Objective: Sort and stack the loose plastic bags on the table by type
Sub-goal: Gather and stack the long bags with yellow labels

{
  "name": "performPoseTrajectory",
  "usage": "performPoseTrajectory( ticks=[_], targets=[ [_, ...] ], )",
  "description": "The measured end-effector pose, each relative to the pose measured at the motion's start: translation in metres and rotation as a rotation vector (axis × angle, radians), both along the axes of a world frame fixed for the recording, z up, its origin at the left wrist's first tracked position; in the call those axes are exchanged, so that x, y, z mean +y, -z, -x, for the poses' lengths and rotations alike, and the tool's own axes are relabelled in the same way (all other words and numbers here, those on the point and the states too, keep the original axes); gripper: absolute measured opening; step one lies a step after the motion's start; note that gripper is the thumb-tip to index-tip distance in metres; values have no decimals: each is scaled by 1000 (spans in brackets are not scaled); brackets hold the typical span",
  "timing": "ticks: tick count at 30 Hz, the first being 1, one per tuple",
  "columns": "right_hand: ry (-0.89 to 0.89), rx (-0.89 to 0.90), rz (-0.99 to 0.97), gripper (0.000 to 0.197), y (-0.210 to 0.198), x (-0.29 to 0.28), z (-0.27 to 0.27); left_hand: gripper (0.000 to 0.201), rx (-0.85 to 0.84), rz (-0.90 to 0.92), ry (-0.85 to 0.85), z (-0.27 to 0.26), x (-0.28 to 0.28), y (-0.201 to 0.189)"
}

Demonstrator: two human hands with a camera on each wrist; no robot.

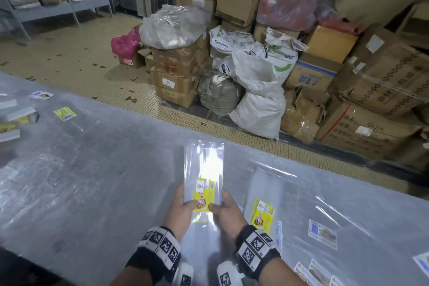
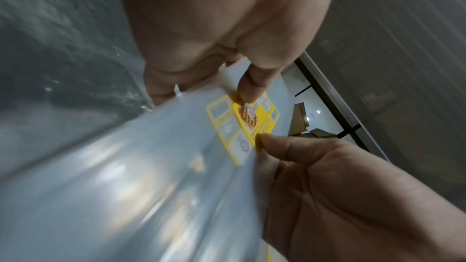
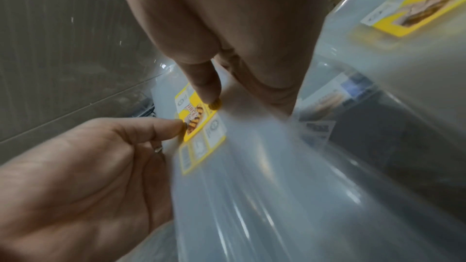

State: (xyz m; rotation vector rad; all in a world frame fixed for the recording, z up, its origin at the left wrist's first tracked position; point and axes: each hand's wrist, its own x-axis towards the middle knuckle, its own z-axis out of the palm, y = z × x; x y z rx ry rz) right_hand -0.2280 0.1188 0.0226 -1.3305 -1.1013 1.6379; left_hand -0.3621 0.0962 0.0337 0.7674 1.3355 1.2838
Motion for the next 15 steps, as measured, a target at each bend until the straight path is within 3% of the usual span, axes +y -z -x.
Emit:
performPoseTrajectory(
  ticks=[6, 11, 15],
  targets=[
    [10, -29, -45, 29, -24, 8, -19, 54, 200, 20, 144, -4, 26, 7],
    [278, -88, -6, 34, -24, 15, -59, 51, 228, 101, 342, -42, 35, -4],
    [360, -286, 45, 24, -22, 16, -103, 48, 276, 96, 473, -87, 39, 0]
  ],
)
